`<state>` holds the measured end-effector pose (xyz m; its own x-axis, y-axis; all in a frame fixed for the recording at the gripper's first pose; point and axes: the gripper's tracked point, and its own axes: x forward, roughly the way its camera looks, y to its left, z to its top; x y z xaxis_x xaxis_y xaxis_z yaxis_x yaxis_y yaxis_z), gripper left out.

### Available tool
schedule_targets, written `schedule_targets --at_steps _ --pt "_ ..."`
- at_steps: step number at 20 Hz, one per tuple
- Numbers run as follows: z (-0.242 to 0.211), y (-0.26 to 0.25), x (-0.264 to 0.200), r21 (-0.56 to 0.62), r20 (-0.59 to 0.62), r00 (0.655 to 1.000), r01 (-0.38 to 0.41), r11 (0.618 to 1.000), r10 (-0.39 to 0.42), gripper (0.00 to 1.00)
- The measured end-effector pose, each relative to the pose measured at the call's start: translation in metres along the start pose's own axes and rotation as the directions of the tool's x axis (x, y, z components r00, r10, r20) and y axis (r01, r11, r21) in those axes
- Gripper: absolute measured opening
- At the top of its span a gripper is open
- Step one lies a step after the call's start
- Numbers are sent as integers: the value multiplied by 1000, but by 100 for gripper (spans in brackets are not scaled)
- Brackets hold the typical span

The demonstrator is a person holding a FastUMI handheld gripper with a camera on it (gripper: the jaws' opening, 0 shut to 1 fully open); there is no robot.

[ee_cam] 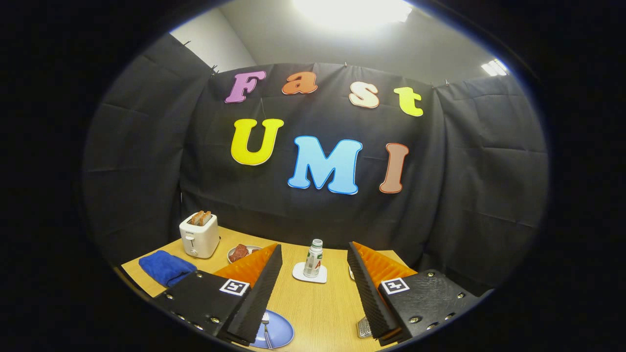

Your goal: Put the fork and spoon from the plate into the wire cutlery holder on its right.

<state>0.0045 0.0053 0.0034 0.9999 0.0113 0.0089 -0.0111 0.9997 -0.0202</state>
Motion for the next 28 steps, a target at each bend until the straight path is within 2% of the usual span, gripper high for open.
schedule_targets --at_steps 6,12,16,20,22,28 --pt "-22 8 4 -14 -49 999 -17 1000 16 83" --pt "-68 27 18 -60 -181 979 -102 993 90 83" --pt "-115 40 17 -34 -324 934 -173 984 153 83" --pt "-160 57 3 -46 -466 862 -251 967 201 83" --pt "-173 61 -1 -67 -502 839 -281 957 212 83" --pt "-217 74 -14 0 -609 756 -302 953 239 83"
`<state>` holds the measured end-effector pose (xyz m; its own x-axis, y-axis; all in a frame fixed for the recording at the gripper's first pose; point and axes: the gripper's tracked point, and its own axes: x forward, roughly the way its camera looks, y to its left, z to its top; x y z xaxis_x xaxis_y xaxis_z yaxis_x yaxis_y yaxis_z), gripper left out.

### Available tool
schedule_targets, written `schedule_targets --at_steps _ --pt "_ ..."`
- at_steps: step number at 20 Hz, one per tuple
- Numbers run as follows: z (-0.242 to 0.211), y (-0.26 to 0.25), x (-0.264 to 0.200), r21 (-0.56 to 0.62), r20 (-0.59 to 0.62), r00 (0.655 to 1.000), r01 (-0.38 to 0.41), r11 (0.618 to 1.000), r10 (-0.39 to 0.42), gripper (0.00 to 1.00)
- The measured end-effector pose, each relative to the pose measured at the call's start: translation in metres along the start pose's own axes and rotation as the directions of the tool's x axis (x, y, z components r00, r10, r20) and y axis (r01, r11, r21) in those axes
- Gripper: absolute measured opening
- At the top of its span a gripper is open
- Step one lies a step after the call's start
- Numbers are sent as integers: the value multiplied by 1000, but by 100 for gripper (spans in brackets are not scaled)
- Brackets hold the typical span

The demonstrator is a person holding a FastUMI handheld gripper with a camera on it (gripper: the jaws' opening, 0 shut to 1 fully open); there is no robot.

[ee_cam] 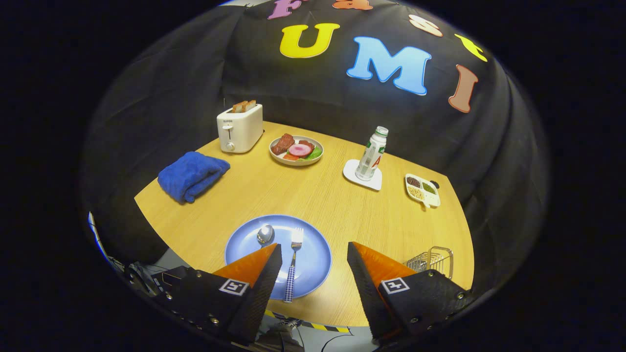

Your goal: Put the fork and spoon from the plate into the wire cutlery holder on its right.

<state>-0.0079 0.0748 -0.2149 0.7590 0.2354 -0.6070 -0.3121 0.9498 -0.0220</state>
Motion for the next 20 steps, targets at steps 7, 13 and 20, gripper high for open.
schedule_targets --at_steps 7,13,20 --pt "-39 16 25 -19 -147 988 -40 999 37 83" --pt "-64 23 43 -71 -261 965 -25 997 6 83" --pt "-95 34 63 -80 -388 921 -71 994 35 72"
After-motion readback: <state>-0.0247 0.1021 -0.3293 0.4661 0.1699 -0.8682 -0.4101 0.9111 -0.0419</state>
